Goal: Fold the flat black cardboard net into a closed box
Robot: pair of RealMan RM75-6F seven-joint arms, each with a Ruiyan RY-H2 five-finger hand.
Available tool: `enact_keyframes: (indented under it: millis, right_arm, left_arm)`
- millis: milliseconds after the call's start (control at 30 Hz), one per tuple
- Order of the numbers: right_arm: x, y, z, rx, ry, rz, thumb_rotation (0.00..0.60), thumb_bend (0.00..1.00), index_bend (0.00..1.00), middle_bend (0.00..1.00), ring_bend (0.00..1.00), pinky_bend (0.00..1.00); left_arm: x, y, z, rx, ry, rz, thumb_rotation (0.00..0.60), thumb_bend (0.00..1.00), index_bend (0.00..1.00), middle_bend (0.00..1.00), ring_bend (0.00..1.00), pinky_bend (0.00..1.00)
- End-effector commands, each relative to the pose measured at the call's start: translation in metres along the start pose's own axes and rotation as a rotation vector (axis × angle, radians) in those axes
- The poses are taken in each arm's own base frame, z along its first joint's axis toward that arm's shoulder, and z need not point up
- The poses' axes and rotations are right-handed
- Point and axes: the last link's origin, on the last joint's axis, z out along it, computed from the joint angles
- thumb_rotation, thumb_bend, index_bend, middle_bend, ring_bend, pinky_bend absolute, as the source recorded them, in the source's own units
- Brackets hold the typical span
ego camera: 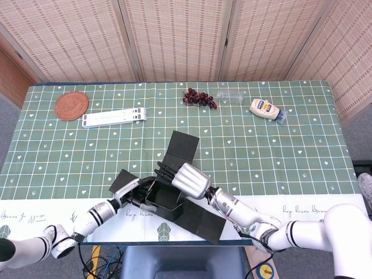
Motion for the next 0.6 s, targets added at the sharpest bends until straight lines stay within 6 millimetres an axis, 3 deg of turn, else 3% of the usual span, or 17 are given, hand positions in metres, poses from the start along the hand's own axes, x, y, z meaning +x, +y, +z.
enact_keyframes:
  millis: [33, 600]
  right_arm:
    - [0.003, 0.004, -0.003, -0.023, 0.006, 0.063, 0.600, 0.39, 0.00, 0.04, 0.72, 1.00]
    - [0.016, 0.017, -0.026, -0.073, 0.075, 0.279, 0.600, 0.39, 0.00, 0.04, 0.72, 1.00]
  left_arm:
    - [0.002, 0.000, -0.002, 0.003, 0.004, -0.005, 0.600, 0.13, 0.22, 0.26, 0.68, 0.96]
    - [0.023, 0.004, -0.018, -0.003, 0.075, -0.075, 0.600, 0.13, 0.21, 0.26, 0.67, 0.96]
